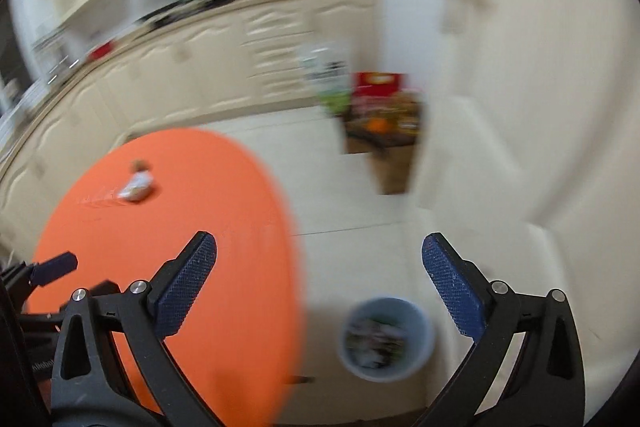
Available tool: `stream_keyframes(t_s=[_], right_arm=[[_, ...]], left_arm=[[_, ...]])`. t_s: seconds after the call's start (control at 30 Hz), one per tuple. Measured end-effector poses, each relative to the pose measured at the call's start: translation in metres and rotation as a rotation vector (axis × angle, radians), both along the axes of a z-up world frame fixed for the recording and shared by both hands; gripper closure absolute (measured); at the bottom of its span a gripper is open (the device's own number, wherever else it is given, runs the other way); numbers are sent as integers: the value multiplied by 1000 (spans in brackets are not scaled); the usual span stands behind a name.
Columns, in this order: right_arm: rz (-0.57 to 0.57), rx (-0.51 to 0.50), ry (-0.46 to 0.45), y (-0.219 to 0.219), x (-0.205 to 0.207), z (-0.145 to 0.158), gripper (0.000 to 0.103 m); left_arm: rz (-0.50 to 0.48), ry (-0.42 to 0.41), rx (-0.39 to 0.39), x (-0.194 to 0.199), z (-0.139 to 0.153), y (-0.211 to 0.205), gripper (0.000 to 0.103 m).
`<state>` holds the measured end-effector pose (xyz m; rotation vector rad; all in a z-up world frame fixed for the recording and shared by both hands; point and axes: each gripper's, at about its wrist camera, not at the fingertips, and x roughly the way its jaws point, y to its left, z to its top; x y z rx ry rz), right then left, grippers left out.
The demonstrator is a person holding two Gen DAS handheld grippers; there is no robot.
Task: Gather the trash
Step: 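Move both grippers back from the bin to the orange table, then grasp the small brown lump with the left gripper while the right grasps the white snack packet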
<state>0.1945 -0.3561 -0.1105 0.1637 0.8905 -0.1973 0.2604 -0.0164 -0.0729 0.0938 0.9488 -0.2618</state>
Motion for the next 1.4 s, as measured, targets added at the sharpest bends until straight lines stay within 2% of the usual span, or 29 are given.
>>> stream_keyframes(t_s=[0.1,0.17,0.23,0.37,0.47,0.5,0.57,0.6,0.63,0.7,0.8,0.87,1.0,1.1,1.17,1.27,1.3,1.33,1.4], right_arm=[[148,20,57,62,74,-22,0],[228,18,96,101,114,-39,0],[288,20,133,134,144,-56,0],[334,6,196,172,183,-89,0],[328,-22,239,186,197,-110,1],[330,-17,255,187,197,-117,3],[318,-27,285,182,195,-129,16],[329,-46,252,180,190,-128,20],[340,-62,240,176,184,-124,35],[349,-56,228,170,178,-119,52],[359,0,216,155,174,-116,65],[356,10,216,148,172,-115,67],[313,48,210,120,168,-114,69],[283,62,202,97,160,-112,69],[267,52,201,88,157,-113,69],[257,68,194,76,151,-113,69],[255,69,189,73,149,-112,69],[253,68,186,72,148,-111,69],[237,73,184,66,142,-110,69]], left_arm=[[117,-26,30,26,8,48,27],[168,-6,17,43,8,75,27],[186,20,8,54,3,84,27],[211,75,28,86,-14,105,27],[228,128,31,96,-30,114,27],[217,143,35,108,-30,115,27],[200,154,45,129,-24,104,27],[185,157,51,139,-24,102,27],[174,161,53,155,-20,104,27],[151,166,51,168,-20,92,27],[109,164,23,187,-25,86,27],[84,159,-3,200,-26,75,27],[52,172,-51,232,-48,69,27],[40,188,-69,248,-59,72,27],[50,155,-56,257,-61,71,27],[48,109,-50,260,-66,68,32],[46,85,-43,255,-66,65,48],[44,61,-29,251,-67,62,79],[11,56,-32,247,-68,60,82]])
